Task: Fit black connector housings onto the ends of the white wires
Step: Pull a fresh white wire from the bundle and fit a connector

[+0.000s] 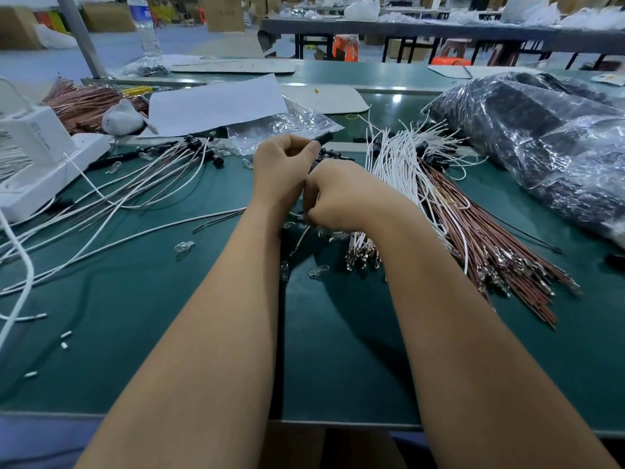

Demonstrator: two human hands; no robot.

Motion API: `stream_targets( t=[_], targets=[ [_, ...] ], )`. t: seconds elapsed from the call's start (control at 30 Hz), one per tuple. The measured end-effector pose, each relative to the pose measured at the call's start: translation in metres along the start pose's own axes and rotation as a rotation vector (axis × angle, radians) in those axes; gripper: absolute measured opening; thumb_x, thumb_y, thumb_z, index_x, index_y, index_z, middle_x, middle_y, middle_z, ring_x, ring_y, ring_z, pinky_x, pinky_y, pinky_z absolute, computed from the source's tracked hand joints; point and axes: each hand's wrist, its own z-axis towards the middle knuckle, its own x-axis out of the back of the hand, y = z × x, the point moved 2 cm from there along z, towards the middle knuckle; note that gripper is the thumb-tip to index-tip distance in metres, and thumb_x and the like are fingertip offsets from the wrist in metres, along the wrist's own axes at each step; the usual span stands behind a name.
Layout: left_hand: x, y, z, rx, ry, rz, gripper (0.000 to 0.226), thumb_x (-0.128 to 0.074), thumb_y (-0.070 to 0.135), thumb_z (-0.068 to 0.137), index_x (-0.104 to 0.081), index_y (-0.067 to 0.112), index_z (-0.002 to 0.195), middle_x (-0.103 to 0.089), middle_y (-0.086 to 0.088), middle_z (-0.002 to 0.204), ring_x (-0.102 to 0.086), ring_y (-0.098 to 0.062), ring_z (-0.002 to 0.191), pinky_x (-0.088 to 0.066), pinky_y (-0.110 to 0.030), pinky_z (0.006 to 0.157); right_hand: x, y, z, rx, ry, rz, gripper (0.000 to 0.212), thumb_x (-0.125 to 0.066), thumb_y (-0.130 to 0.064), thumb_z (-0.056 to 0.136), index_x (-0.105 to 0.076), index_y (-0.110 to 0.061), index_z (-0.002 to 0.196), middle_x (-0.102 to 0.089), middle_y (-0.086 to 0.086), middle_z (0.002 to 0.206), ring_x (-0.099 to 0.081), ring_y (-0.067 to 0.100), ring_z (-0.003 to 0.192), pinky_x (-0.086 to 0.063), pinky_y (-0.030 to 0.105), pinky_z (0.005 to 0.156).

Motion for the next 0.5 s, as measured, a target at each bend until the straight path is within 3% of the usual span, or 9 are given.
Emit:
stream_targets(
  t=[0.1,0.2,0.3,0.4,0.5],
  targets=[
    [0.001,0.000,-0.001,-0.003,-0.024,-0.005,0.010,-0.064,0.012,0.090,-0.068,0.005,0.084,-0.063,-0.005,0.069,-0.054,-0.012,0.062,-0.043,-0.023,0.061,-0.001,0.006,0.002,-0.006,0.127,0.146,0.016,-0.057,-0.008,0.075,-0.069,-0.002,0.084,-0.068,0.012,0.082,-0.063,0.027,0.077,-0.053,0.034,0.065],
    [0.002,-0.002,0.000,0.002,-0.045,0.027,0.016,-0.061,0.014,0.092,-0.069,0.001,0.090,-0.065,-0.012,0.077,-0.053,-0.015,0.067,-0.043,-0.024,0.063,0.000,0.017,0.006,-0.060,0.373,0.384,0.010,-0.059,-0.009,0.073,-0.066,-0.003,0.077,-0.066,0.016,0.073,-0.064,0.032,0.071,-0.054,0.041,0.065],
    [0.003,-0.001,0.000,-0.008,-0.051,0.044,0.013,-0.062,0.016,0.093,-0.069,0.006,0.087,-0.064,-0.008,0.076,-0.052,-0.012,0.067,-0.044,-0.019,0.062,0.000,0.036,0.009,-0.157,0.555,0.664,0.004,-0.063,-0.008,0.078,-0.063,-0.011,0.081,-0.068,0.009,0.072,-0.068,0.022,0.063,-0.057,0.039,0.061],
    [0.002,-0.001,0.000,-0.012,-0.066,0.050,0.011,-0.064,0.019,0.091,-0.069,0.013,0.084,-0.065,-0.004,0.076,-0.054,-0.008,0.066,-0.045,-0.013,0.062,-0.003,0.049,0.008,-0.205,0.582,1.009,0.007,-0.064,-0.004,0.086,-0.060,-0.010,0.086,-0.067,0.011,0.071,-0.062,0.013,0.048,-0.052,0.027,0.051],
    [0.001,-0.002,-0.001,-0.008,-0.092,0.054,0.008,-0.065,0.019,0.090,-0.069,0.018,0.083,-0.066,0.002,0.075,-0.058,-0.001,0.067,-0.047,-0.008,0.063,-0.006,0.056,0.007,-0.223,0.565,1.309,0.010,-0.061,-0.003,0.090,-0.062,-0.008,0.082,-0.062,0.006,0.065,-0.058,0.012,0.049,-0.048,0.022,0.050]
  ],
)
